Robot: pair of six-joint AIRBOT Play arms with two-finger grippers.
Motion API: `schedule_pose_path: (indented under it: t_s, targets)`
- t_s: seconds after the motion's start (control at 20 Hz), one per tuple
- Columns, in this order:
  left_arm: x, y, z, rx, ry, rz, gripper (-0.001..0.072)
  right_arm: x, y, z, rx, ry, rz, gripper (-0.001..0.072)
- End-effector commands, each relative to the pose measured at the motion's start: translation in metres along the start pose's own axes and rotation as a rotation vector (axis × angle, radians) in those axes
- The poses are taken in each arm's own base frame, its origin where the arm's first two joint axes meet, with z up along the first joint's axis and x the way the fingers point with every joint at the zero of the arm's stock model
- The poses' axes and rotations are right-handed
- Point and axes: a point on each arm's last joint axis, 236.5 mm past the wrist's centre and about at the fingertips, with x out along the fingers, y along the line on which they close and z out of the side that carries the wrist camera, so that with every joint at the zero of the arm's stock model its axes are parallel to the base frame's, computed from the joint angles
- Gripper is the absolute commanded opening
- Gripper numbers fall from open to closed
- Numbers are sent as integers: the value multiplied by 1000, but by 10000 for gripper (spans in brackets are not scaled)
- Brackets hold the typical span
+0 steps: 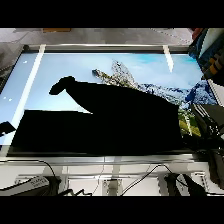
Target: Fold the clothes and pants, and hang the long-sleeved shirts on hangers.
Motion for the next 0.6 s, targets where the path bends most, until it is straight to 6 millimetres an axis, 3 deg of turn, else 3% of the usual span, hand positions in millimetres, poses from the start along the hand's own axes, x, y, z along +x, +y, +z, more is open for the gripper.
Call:
schedule_pose_path:
  t_s: [0.0, 0.1, 0.2, 0.4, 0.55]
  targets:
    - [-9, -36, 57, -27, -193, -91, 679, 1, -2, 1, 0, -12, -9, 20]
    - [-13, -69, 98, 2, -320, -117, 578, 1, -4, 6, 0, -32, -15, 20]
    - [-5, -109, 130, 63, -402, -117, 578, 1, -5, 12, 0, -55, -22, 20]
    - [38, -193, 171, 8, -373, -230, 578, 0, -8, 20, 0, -89, -32, 20]
    - [75, -229, 191, -26, -329, -281, 580, 0, -9, 25, 0, -111, -39, 20]
